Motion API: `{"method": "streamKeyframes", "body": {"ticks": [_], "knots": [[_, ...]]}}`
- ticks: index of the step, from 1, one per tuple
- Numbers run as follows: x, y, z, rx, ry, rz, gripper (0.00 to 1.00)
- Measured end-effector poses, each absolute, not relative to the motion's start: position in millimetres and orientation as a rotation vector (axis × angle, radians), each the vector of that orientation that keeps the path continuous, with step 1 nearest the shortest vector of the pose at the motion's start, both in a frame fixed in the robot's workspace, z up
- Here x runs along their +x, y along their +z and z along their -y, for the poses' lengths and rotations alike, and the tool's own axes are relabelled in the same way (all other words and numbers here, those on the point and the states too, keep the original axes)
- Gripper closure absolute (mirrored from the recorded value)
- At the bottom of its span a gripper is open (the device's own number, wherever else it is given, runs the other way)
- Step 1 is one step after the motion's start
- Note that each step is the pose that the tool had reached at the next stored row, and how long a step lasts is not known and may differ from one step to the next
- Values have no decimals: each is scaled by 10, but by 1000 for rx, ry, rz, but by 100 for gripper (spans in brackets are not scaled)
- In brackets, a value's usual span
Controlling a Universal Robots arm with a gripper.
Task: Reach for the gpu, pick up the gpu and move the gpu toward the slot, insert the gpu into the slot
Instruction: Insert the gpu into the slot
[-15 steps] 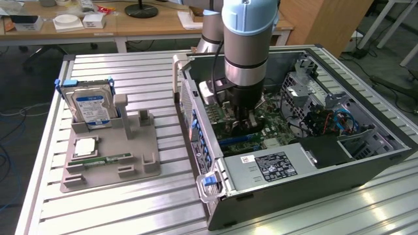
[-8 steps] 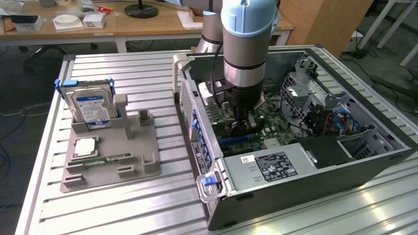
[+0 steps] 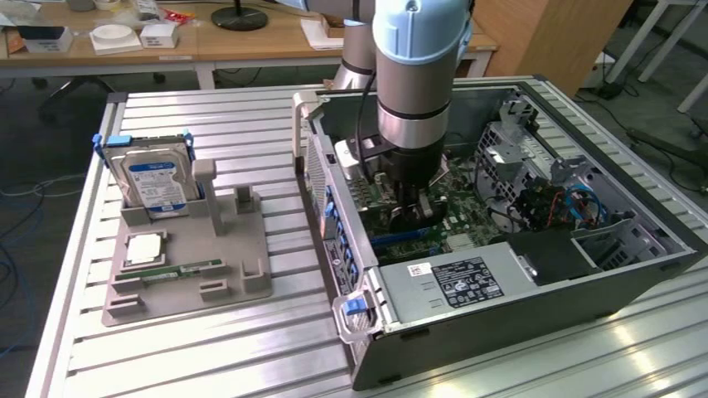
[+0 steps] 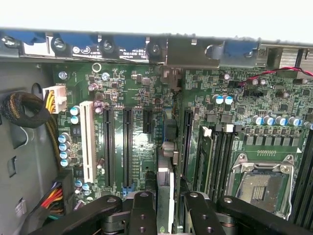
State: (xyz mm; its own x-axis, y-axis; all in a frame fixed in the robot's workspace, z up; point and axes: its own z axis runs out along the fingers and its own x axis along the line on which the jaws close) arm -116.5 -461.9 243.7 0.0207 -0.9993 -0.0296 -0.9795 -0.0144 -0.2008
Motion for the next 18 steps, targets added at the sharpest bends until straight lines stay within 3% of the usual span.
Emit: {"method": "streamKeyframes", "body": {"ticks": [18], "knots": [[-1177, 2380, 4619, -2119, -178, -2082, 73]]}}
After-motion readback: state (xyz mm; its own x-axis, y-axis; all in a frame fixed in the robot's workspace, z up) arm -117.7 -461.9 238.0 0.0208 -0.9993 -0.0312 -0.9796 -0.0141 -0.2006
